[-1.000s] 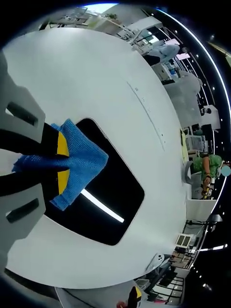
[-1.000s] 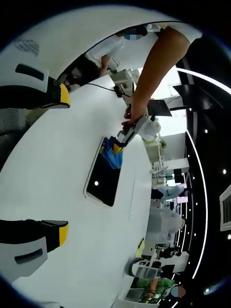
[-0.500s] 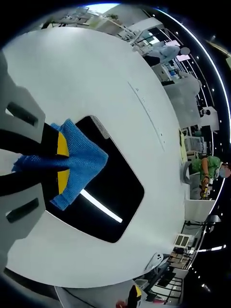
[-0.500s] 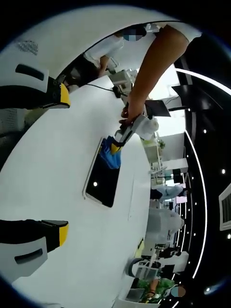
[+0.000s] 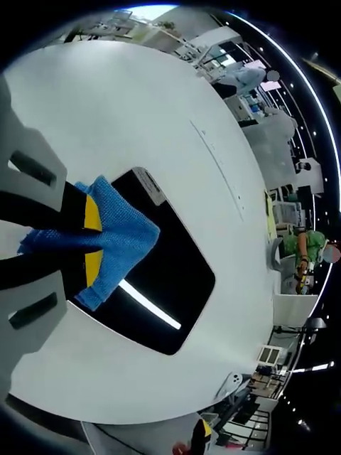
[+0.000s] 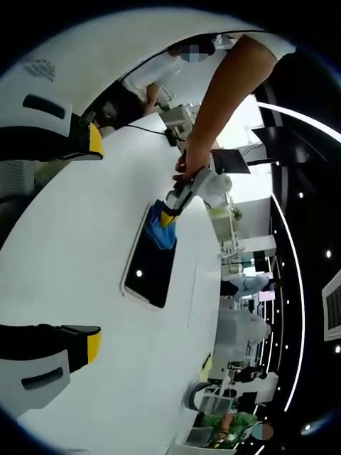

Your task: Wipe the mirror surface with the cleaning cloth until all visible marks leave the cleaned area.

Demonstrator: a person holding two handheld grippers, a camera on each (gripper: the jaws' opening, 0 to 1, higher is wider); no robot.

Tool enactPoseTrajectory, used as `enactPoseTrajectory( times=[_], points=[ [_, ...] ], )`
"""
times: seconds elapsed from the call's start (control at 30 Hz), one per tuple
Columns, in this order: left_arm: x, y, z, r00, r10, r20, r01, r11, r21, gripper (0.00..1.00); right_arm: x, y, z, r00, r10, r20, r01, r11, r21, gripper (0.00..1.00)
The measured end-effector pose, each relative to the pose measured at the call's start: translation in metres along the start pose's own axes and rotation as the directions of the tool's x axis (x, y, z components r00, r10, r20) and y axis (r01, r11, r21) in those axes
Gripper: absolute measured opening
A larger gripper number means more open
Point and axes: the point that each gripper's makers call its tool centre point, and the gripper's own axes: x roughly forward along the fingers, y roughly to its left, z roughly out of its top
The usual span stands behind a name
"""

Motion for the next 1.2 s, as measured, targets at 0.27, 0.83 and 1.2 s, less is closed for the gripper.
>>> enactPoseTrajectory(
  times=[0.27, 0.83, 1.2],
  points=[
    [-0.001, -0.001, -0.002, 1.000, -0.006, -0.007, 0.006, 1.000, -0.012, 0.06, 0.000, 0.000, 0.002, 1.000, 0.003, 0.007, -0.003, 1.000, 0.000, 0.96],
    [-0.002, -0.004, -0.009, 1.000, -0.004, -0.029, 0.004, 1.000, -0.023, 0.06, -0.001, -0.002, 0.004, 1.000, 0.008, 0.016, -0.008, 1.000, 0.004, 0.96],
    [-0.004, -0.010, -0.013, 0.999, -0.006, -0.041, 0.005, 1.000, -0.028, 0.06, -0.002, -0.007, 0.007, 0.999, 0.002, 0.036, -0.002, 1.000, 0.008, 0.96]
  ],
)
